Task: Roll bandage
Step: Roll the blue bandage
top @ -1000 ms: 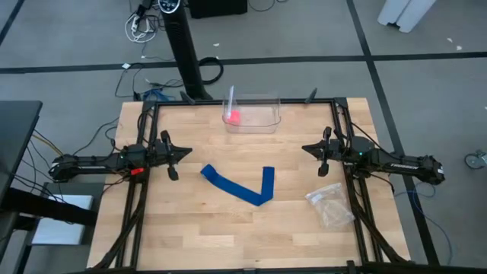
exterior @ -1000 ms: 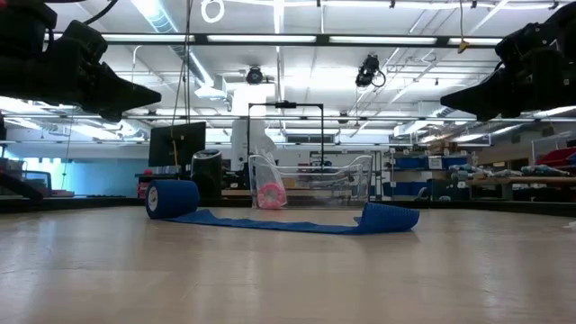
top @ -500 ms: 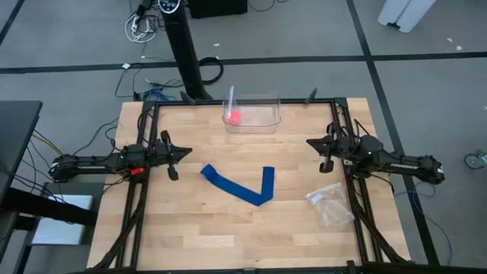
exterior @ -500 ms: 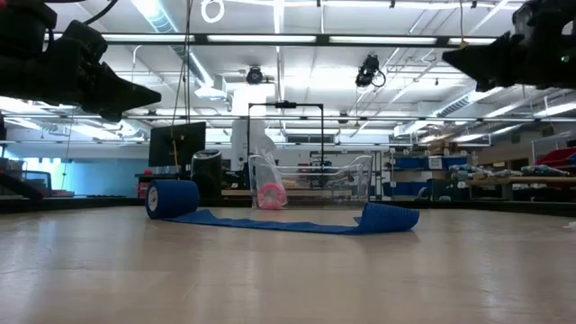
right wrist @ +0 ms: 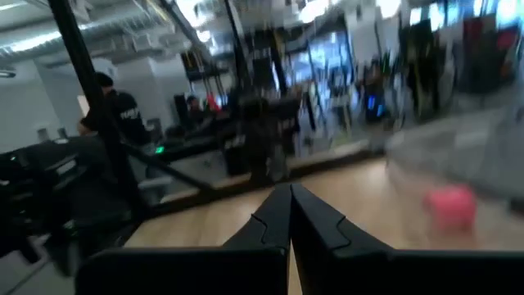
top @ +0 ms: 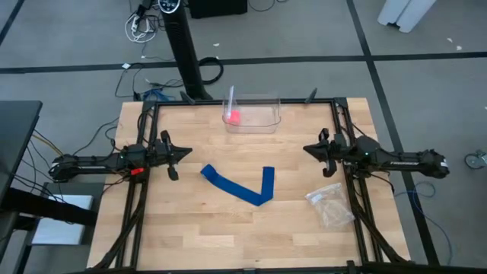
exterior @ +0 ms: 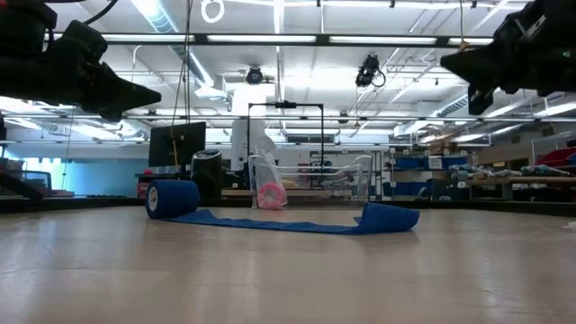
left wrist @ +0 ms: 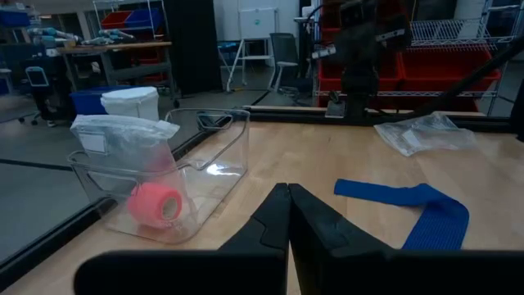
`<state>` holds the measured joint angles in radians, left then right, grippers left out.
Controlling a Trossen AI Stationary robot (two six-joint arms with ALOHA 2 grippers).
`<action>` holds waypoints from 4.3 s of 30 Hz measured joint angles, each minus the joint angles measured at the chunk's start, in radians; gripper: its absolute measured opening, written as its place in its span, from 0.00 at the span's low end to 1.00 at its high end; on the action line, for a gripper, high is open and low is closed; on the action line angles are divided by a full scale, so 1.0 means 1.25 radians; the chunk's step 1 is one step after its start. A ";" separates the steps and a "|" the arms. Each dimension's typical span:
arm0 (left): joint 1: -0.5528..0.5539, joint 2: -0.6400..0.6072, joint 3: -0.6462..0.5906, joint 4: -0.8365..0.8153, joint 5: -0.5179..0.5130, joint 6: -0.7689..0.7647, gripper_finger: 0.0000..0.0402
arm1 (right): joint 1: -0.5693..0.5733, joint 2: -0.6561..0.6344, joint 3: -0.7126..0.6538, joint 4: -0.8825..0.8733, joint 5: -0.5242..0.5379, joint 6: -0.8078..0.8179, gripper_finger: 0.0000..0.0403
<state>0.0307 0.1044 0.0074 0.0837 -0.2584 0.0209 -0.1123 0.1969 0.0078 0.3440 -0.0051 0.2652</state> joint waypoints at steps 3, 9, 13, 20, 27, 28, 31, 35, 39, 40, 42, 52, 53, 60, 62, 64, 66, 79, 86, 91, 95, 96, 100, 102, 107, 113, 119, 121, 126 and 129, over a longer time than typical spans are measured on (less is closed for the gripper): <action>0.000 0.000 0.000 0.000 0.000 0.000 0.03 | 0.019 0.073 0.003 0.012 0.001 0.045 0.02; 0.000 0.000 0.000 0.003 0.000 0.000 0.03 | 0.072 0.251 0.040 0.022 0.069 0.079 0.08; 0.000 0.000 0.000 0.044 -0.002 -0.056 0.03 | 0.102 0.369 0.079 0.021 0.106 0.081 0.13; 0.000 0.000 0.000 0.105 -0.002 -0.104 0.03 | 0.127 0.571 0.172 0.023 0.115 0.072 0.15; 0.000 0.000 0.000 0.148 -0.002 -0.138 0.03 | 0.115 0.770 0.242 0.017 0.127 0.061 0.15; 0.000 0.000 0.000 0.141 -0.002 -0.157 0.03 | 0.112 0.797 0.249 0.017 0.128 0.059 0.15; 0.000 0.001 0.000 0.124 -0.001 -0.207 0.03 | 0.106 0.869 0.275 0.015 0.116 0.058 0.15; 0.000 0.007 0.000 0.099 0.032 -0.230 0.03 | 0.104 0.955 0.309 0.016 0.095 0.037 0.15; 0.000 0.018 0.000 0.069 0.057 -0.230 0.03 | 0.103 1.029 0.344 0.014 0.093 0.016 0.15; 0.000 0.023 0.000 0.065 0.060 -0.230 0.03 | 0.101 1.045 0.351 0.011 0.095 0.014 0.15; 0.000 0.031 0.000 0.060 0.062 -0.230 0.03 | 0.097 1.072 0.366 0.002 0.108 0.014 0.15; 0.000 0.060 0.000 0.057 0.062 -0.228 0.03 | 0.086 1.150 0.415 -0.015 0.136 -0.006 0.14; 0.000 0.062 0.000 0.058 0.062 -0.227 0.03 | 0.084 1.153 0.415 -0.015 0.134 -0.006 0.13; 0.000 0.065 0.000 0.036 0.062 -0.227 0.03 | 0.081 1.151 0.415 -0.014 0.113 -0.006 0.01; 0.000 0.068 0.000 0.035 0.062 -0.227 0.03 | 0.081 1.145 0.414 -0.017 0.097 -0.005 0.01; 0.000 0.069 0.000 0.031 0.062 -0.227 0.03 | 0.086 1.138 0.413 -0.022 0.077 -0.004 0.01; 0.000 0.068 0.000 0.029 0.062 -0.228 0.03 | 0.097 1.127 0.413 -0.026 0.068 -0.003 0.01; 0.000 0.069 0.000 0.017 0.062 -0.230 0.03 | 0.276 0.974 0.412 -0.016 0.047 0.068 0.00; 0.000 0.069 0.000 0.026 0.061 -0.230 0.03 | 0.400 0.945 0.412 -0.017 0.078 0.147 0.00; 0.000 0.068 0.000 0.061 0.059 -0.230 0.03 | 0.468 0.954 0.413 -0.027 0.100 0.207 0.00; 0.000 0.068 0.000 0.093 0.058 -0.236 0.03 | 0.511 0.953 0.413 -0.039 0.101 0.254 0.01; 0.000 0.068 0.000 0.093 0.058 -0.241 0.03 | 0.520 0.952 0.413 -0.043 0.101 0.266 0.01; 0.000 0.068 0.000 0.092 0.058 -0.268 0.03 | 0.548 0.952 0.413 -0.079 0.102 0.327 0.02; 0.000 0.069 0.000 0.091 0.058 -0.278 0.03 | 0.557 0.952 0.413 -0.087 0.102 0.358 0.03; 0.000 0.068 0.000 0.092 0.074 -0.277 0.03 | 0.565 0.952 0.413 -0.094 0.098 0.403 0.11; 0.000 0.069 0.000 0.091 0.097 -0.276 0.08 | 0.565 0.952 0.413 -0.092 0.048 0.451 0.27; 0.000 0.069 0.000 0.100 0.117 -0.277 0.08 | 0.565 0.952 0.413 -0.075 0.023 0.446 0.35; -0.001 0.068 0.000 0.107 0.136 -0.277 0.07 | 0.562 0.952 0.413 -0.069 0.022 0.418 0.35; -0.026 0.078 0.000 0.077 0.135 -0.274 0.01 | 0.546 0.951 0.413 -0.075 0.024 0.369 0.27; -0.046 0.099 0.000 0.075 0.118 -0.276 0.02 | 0.539 0.952 0.413 -0.114 0.030 0.350 0.17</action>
<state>-0.0272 0.2285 0.0073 0.1770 -0.1106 -0.3244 0.5612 1.3864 0.5240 0.2016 0.0326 0.7027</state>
